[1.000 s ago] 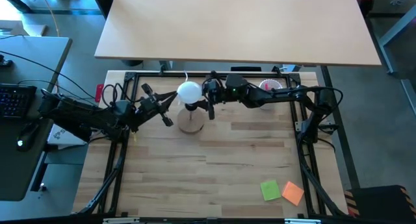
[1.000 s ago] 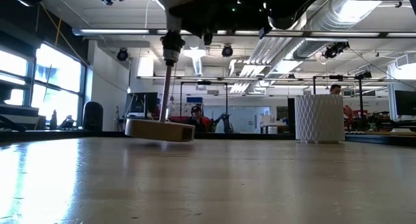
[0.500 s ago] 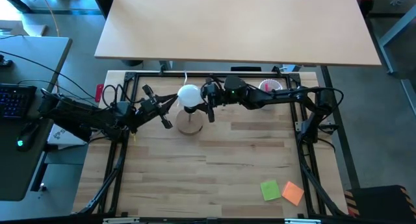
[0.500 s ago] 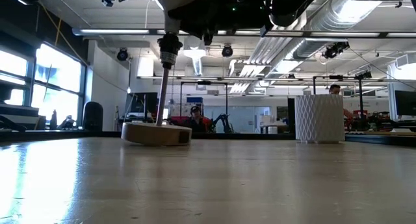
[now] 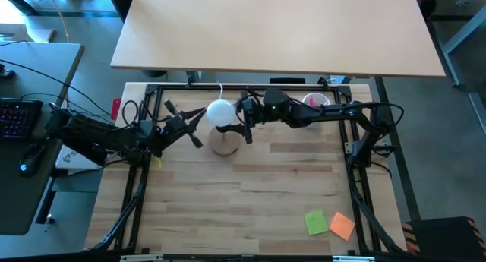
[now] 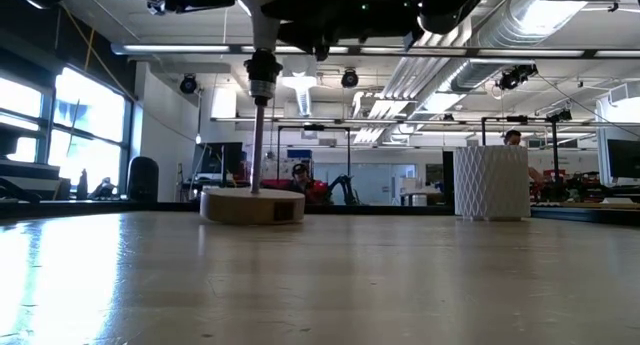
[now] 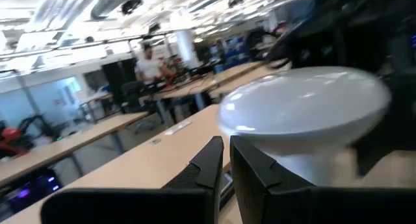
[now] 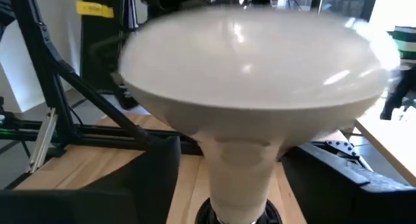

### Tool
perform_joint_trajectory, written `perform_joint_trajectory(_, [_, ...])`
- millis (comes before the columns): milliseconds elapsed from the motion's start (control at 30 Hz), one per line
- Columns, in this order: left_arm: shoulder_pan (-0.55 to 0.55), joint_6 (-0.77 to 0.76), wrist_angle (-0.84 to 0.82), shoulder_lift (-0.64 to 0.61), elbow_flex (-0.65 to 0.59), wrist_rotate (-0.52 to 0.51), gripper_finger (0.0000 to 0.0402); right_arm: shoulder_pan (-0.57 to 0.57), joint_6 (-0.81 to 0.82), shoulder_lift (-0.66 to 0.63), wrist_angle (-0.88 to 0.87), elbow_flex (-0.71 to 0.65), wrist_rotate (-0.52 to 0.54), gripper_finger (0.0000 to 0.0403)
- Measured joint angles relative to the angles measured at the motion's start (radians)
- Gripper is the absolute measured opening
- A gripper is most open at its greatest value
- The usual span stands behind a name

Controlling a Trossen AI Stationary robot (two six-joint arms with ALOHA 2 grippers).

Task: Screw lightbulb
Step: Insert the lightbulb into the lamp

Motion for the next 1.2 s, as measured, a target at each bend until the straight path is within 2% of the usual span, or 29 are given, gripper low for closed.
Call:
perform_joint_trajectory(233, [0.0, -0.018, -0.019, -0.001, 0.0, -0.031, 0.0026, -0.002, -0.019, -0.078, -0.143, 0.0, 0.064, 0.0272])
perform_joint_trajectory(533, [-0.006, -0.035, -0.017, -0.001, 0.0, -0.028, 0.0026, 0.009, -0.017, -0.151, -0.304, 0.0, 0.256, 0.0272])
perform_joint_trajectory(767, [-0.003, -0.062, -0.031, -0.002, 0.001, -0.06, 0.0026, 0.075, -0.035, -0.23, -0.429, 0.0, 0.468, 0.0272])
perform_joint_trajectory(900, [0.04, -0.084, -0.061, -0.003, 0.001, -0.099, 0.0026, 0.144, -0.117, -0.244, -0.388, 0.0, 0.485, 0.026])
perform_joint_trajectory(1033, [0.129, -0.088, -0.054, -0.003, 0.001, 0.034, 0.0026, 0.196, -0.182, -0.233, -0.24, -0.001, 0.48, 0.0217])
perform_joint_trajectory(1200, [0.249, -0.11, -0.054, -0.003, 0.001, 0.218, 0.0026, 0.183, -0.153, -0.181, -0.136, -0.001, 0.481, 0.0148])
